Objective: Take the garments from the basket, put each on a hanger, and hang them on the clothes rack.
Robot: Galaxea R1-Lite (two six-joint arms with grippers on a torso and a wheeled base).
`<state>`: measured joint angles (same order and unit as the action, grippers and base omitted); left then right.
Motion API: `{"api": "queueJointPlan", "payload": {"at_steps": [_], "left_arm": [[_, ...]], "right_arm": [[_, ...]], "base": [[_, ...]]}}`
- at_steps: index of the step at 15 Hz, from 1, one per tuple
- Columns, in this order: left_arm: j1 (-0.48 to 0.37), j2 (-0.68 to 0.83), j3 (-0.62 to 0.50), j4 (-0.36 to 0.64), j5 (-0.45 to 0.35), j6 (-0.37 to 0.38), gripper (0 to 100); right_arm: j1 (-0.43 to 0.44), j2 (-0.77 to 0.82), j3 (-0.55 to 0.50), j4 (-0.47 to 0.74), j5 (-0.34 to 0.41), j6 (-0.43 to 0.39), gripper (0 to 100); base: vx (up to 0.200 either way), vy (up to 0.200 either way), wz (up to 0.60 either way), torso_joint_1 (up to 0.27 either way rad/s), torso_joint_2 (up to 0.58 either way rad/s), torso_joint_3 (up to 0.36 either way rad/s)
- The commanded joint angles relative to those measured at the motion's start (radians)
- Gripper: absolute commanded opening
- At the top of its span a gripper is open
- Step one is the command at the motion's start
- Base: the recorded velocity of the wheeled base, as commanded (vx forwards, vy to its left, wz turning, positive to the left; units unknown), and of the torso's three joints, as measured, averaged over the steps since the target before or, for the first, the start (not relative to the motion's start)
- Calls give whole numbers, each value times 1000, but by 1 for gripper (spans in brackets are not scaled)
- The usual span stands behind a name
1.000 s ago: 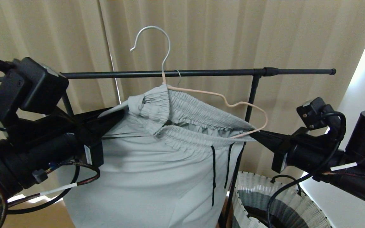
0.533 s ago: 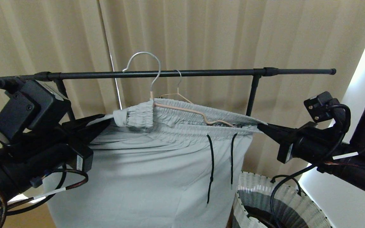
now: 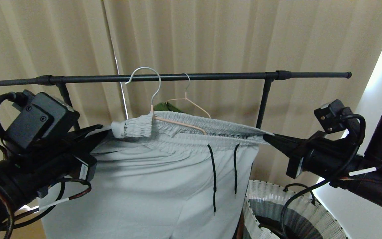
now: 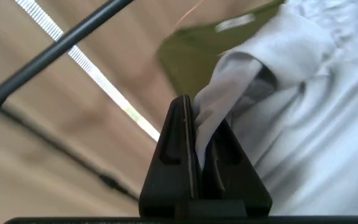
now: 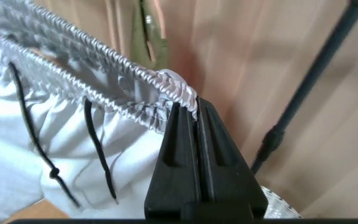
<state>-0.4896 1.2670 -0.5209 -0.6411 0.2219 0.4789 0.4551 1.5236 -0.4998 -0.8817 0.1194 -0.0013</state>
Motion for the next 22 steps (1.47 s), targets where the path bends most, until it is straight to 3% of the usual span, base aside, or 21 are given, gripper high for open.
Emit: {"api": "queueJointPlan", "payload": {"at_steps": [1,5,6,10,13,16,22], "left_arm": [[-21,35,-8,0,56,-43,0],[-66,66,-15,0,134,-115,0],[-69,72,-16,-2,132,-118,0],[-124,78,-16,-45,126,-166,0],[-165,78,-16,-69,119,-171,0],[-201,92,-18,-100,91,-166,0],[-264,227,-61,-210,88,-158,0]], "right_arm": [[93,-23,26,0,23,1,0],[195,-25,61,0,34,0,0],[197,-23,69,0,34,-2,100],[191,-22,96,-2,28,-14,100],[126,-37,93,-3,26,-46,100],[39,-46,58,-23,29,-134,100],[39,-37,-42,-36,33,-247,100]], "base": [[0,0,0,0,0,0],[0,0,0,0,0,0],[0,0,0,0,0,0],[0,0,0,0,0,0],[0,0,0,0,0,0],[0,0,0,0,0,0],[0,0,0,0,0,0]]}}
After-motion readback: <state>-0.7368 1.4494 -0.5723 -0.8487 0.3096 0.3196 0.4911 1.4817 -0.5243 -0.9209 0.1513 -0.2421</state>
